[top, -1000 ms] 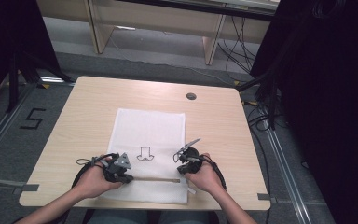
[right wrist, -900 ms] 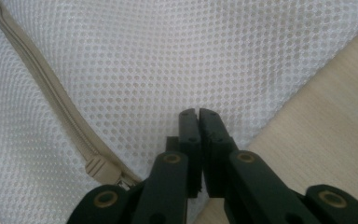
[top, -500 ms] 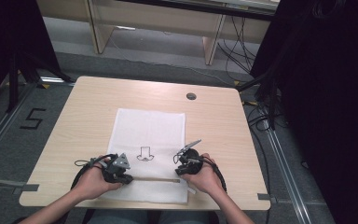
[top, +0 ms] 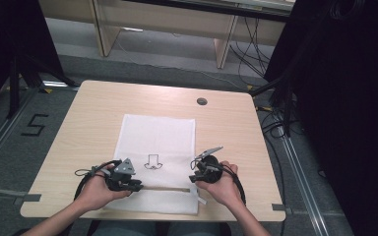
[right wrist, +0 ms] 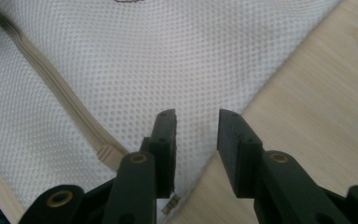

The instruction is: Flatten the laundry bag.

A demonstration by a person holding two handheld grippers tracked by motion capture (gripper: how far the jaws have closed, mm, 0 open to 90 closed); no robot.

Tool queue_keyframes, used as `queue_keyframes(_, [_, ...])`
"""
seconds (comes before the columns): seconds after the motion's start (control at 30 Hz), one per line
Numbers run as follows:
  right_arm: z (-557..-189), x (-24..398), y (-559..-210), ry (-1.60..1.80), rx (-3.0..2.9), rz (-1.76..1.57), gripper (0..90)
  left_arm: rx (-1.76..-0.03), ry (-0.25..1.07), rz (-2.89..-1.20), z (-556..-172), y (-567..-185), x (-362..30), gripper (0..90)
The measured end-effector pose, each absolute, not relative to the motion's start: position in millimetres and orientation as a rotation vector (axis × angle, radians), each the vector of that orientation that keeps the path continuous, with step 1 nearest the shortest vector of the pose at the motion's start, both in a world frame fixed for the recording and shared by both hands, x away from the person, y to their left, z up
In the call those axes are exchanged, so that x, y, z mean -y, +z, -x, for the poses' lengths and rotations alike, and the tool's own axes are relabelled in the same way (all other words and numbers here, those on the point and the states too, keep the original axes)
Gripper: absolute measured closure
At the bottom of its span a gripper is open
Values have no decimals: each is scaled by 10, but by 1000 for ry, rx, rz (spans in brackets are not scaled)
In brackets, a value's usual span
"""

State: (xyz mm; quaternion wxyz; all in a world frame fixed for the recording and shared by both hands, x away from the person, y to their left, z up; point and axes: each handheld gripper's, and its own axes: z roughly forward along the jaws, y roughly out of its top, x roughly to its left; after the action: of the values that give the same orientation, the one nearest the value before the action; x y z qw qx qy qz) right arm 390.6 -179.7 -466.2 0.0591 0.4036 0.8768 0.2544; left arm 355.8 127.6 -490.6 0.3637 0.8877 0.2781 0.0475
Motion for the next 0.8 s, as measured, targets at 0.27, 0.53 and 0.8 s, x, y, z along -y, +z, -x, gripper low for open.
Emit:
queue_keyframes(0.27, [-3905, 1937, -4570, 906, -2567, -1282, 710, -716, 118, -2253, -3582, -4897, -1288, 769])
queue_keyframes(0.53, [-3921, 1992, -4560, 880, -2526, -1357, 537, -694, 133, -2246, -3603, -4891, -1287, 741])
queue_keyframes(0.8, [-3908, 2009, -4562, 895, -2489, -1376, 442, -707, 176, -2194, -3613, -4886, -1316, 633])
